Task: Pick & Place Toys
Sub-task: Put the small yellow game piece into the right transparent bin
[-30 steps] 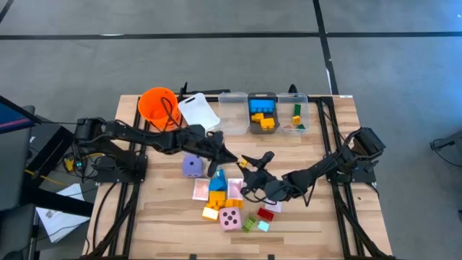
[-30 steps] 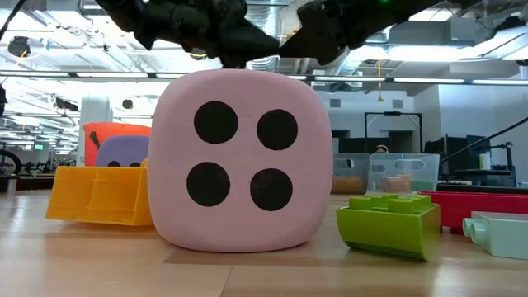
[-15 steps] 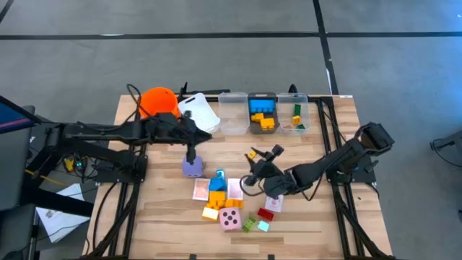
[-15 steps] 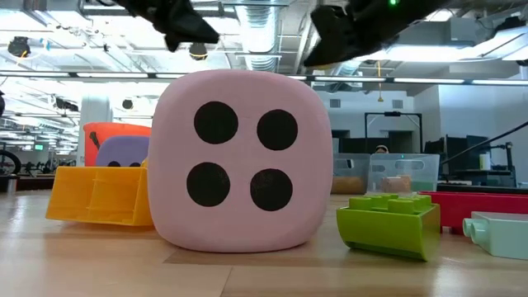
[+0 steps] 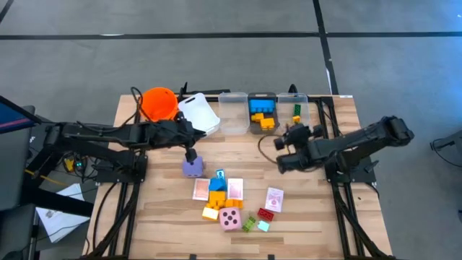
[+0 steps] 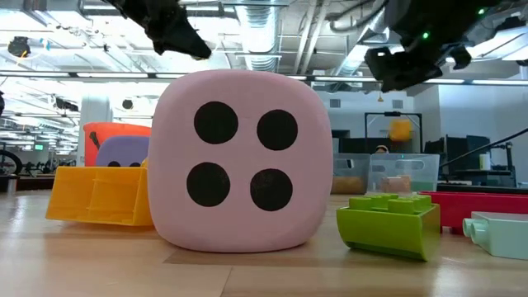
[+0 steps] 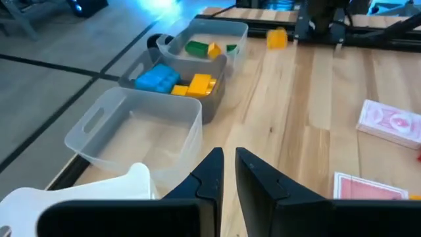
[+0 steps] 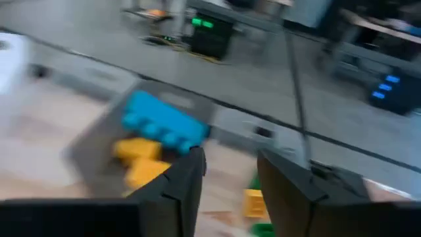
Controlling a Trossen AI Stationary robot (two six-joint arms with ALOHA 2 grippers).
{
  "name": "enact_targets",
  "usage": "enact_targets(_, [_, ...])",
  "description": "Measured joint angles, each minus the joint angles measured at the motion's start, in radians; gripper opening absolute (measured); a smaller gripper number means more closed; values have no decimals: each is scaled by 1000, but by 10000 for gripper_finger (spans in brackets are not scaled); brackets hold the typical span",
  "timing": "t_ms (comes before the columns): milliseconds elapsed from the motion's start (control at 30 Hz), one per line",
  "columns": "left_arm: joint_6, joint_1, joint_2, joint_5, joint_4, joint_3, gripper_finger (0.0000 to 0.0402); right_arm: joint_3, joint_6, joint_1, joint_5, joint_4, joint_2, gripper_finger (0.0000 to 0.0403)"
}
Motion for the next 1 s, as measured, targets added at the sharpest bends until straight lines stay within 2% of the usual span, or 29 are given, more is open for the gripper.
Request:
enact_targets(133, [0, 0, 73, -2, 44, 0, 30, 0, 21, -95, -7, -14, 7, 111])
enact_targets(333, [0, 0, 186, -2, 65, 0, 30, 0, -131, -140, -124, 86, 50, 118])
enact_targets(500, [0, 0, 306, 2, 101, 0, 30, 0, -280, -56, -213, 173, 94, 148])
enact_targets(633, [0, 0, 401, 59, 120, 0, 30, 1, -281, 89, -218, 201, 113, 171])
enact_targets(767, [0, 0, 477, 136, 147, 0, 30, 1, -105, 243, -262, 181, 111, 188])
enact_targets(1000, [0, 0, 532, 144, 220, 0, 30, 1, 320, 450, -351, 53, 108, 228])
